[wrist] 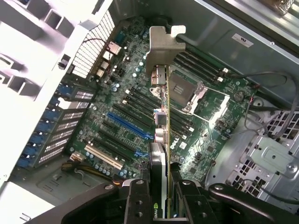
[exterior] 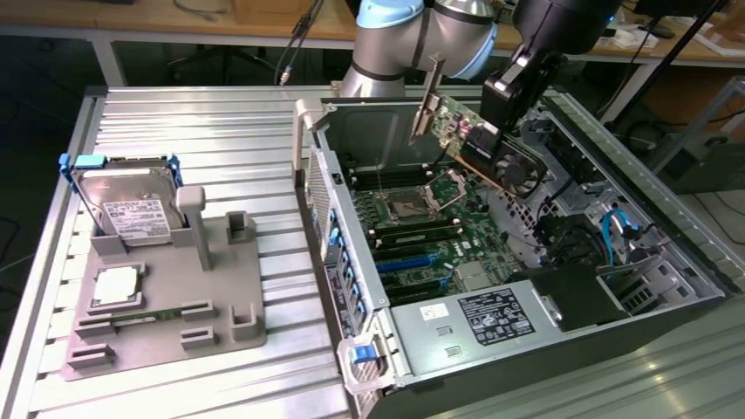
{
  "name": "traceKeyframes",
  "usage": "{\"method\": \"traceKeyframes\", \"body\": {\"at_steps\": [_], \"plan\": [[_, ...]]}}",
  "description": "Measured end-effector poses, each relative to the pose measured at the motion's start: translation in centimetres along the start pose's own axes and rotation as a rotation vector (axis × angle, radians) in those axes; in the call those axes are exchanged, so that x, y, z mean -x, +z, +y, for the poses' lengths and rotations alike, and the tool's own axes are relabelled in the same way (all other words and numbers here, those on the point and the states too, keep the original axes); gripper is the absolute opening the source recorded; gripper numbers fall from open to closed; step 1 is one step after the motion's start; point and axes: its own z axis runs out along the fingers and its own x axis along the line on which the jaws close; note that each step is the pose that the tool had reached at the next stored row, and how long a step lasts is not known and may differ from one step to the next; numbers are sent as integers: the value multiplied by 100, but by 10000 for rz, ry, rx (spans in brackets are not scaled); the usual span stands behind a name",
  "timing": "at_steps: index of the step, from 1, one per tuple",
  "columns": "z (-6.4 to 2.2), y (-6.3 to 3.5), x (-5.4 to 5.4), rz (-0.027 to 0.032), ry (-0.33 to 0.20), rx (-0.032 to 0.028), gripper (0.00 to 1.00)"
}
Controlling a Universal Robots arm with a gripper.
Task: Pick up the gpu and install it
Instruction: 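Insert the gpu into the slot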
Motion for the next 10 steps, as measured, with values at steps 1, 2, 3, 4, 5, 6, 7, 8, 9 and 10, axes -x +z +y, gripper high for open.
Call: {"method": "traceKeyframes", "body": {"at_steps": [1,2,3,4,5,6,7,8,9,10], "plan": [[0,0,0,1,-57,-1,27],[0,0,0,2,-142,-1,27],[0,0,0,5,-220,-1,27],[0,0,0,6,-271,-2,27],[0,0,0,9,-371,-3,27],[0,0,0,10,-437,-4,27],[0,0,0,12,-492,-4,27],[0,0,0,13,-569,-5,27],[0,0,0,14,-616,-5,27],[0,0,0,16,-678,-5,27]]}}
